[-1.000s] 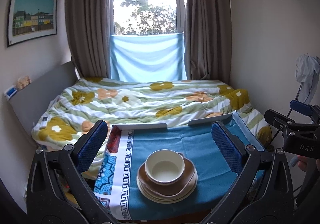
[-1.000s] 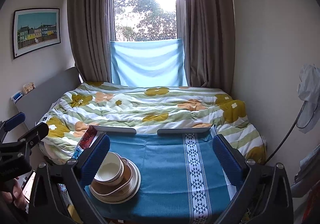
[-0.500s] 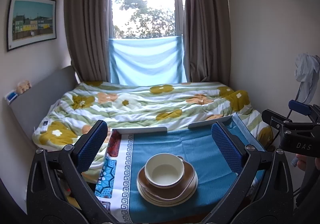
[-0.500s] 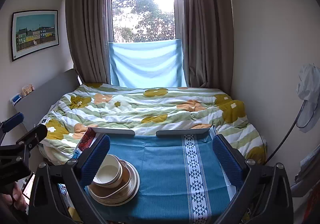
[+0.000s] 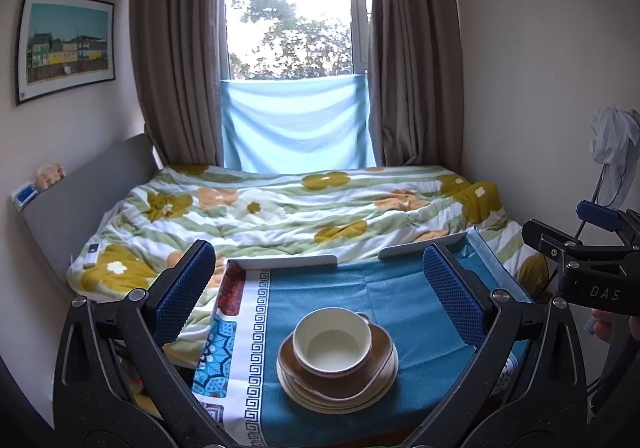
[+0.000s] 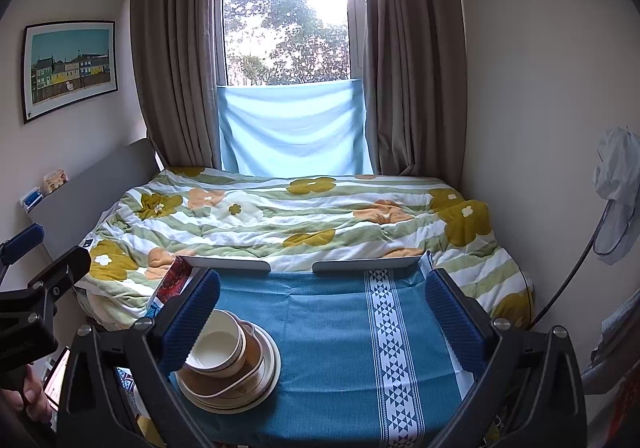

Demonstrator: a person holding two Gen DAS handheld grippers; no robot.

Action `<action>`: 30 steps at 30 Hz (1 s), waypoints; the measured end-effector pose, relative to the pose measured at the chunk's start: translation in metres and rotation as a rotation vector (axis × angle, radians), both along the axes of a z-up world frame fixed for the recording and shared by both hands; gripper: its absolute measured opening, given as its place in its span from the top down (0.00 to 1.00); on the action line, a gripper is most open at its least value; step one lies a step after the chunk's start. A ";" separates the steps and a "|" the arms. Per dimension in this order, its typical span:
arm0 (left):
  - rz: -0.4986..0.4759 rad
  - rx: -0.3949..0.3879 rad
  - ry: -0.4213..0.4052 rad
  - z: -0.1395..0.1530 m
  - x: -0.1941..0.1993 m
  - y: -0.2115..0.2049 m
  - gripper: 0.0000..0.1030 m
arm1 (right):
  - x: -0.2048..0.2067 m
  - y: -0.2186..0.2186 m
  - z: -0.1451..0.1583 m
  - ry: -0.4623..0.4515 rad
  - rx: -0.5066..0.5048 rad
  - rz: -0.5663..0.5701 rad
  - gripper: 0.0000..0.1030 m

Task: Organize plates and bowls

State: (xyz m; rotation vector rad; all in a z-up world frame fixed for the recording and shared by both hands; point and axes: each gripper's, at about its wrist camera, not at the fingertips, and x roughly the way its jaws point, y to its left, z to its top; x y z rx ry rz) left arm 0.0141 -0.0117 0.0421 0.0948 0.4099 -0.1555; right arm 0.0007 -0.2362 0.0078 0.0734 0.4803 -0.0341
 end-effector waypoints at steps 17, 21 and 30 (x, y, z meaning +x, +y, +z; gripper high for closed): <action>0.013 -0.005 -0.012 0.001 -0.002 0.004 0.00 | 0.002 -0.002 0.000 -0.005 -0.002 -0.005 0.01; 0.023 0.001 -0.014 0.001 -0.002 0.004 0.00 | 0.003 -0.003 0.001 -0.010 0.002 -0.007 0.01; 0.051 0.000 -0.036 0.004 -0.007 0.005 0.00 | 0.002 -0.002 0.002 -0.013 0.005 -0.013 0.01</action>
